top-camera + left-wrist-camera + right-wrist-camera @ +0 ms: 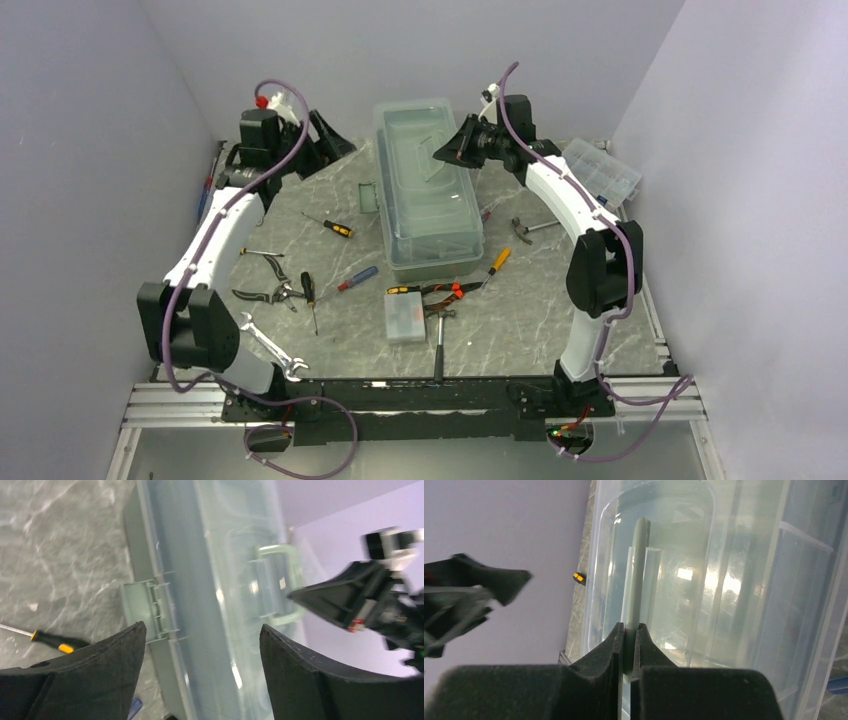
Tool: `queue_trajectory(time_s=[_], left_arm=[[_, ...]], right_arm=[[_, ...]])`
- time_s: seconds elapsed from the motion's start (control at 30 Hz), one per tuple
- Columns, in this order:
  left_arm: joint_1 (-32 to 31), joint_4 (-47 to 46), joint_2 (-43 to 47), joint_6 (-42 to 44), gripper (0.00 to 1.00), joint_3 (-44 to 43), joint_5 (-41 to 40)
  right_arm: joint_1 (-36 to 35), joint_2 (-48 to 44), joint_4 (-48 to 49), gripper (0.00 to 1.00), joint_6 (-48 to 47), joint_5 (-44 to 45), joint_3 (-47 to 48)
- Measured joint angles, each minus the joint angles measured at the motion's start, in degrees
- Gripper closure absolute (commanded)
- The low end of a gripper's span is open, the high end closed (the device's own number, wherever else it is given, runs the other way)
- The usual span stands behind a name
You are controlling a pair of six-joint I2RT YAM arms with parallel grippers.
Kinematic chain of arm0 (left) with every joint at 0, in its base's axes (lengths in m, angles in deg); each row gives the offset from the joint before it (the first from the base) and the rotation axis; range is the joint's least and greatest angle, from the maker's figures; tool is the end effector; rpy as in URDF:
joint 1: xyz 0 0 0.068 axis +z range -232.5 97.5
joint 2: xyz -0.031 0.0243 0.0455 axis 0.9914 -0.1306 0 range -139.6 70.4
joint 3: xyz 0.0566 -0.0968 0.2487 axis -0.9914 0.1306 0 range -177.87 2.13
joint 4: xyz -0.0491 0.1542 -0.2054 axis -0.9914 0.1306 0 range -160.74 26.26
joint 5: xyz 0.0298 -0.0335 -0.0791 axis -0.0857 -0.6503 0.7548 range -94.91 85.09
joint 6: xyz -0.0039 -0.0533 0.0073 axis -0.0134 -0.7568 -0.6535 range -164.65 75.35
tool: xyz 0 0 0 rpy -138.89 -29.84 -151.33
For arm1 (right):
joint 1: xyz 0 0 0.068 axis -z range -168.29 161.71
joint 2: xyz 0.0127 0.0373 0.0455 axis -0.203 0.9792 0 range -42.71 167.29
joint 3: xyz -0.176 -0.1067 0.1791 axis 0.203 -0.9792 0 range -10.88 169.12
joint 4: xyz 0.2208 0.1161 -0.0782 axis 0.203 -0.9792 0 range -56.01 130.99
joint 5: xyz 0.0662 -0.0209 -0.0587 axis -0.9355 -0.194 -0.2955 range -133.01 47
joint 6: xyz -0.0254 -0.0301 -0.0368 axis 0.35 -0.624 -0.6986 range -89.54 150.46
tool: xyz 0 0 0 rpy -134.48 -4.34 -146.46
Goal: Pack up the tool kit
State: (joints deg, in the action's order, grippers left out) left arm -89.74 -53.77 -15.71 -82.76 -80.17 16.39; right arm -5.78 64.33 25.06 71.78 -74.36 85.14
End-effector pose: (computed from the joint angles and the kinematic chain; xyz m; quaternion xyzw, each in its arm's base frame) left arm 0.3464 -0.0571 0.3824 -0.1141 0.8077 -0.3555 0.4564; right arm 0.4163 0.1507 0.3308 0.0311 0.8322 0.4478 0.3255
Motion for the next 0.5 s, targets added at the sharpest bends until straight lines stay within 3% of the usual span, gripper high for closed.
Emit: queue_trajectory(time_s=[0.3, 0.5], left_arm=[[0.4, -1.4, -13.7, 0.0, 0.27, 6.4, 1.9], [0.8, -1.6, -15.5, 0.2, 0.35, 6.4, 2.2]], right_arm=[[-1.3, 1.4, -6.4, 1.00, -2.8, 1.5, 6.3], [-1.1, 1.4, -8.2, 1.00, -3.3, 2.3, 8.1]])
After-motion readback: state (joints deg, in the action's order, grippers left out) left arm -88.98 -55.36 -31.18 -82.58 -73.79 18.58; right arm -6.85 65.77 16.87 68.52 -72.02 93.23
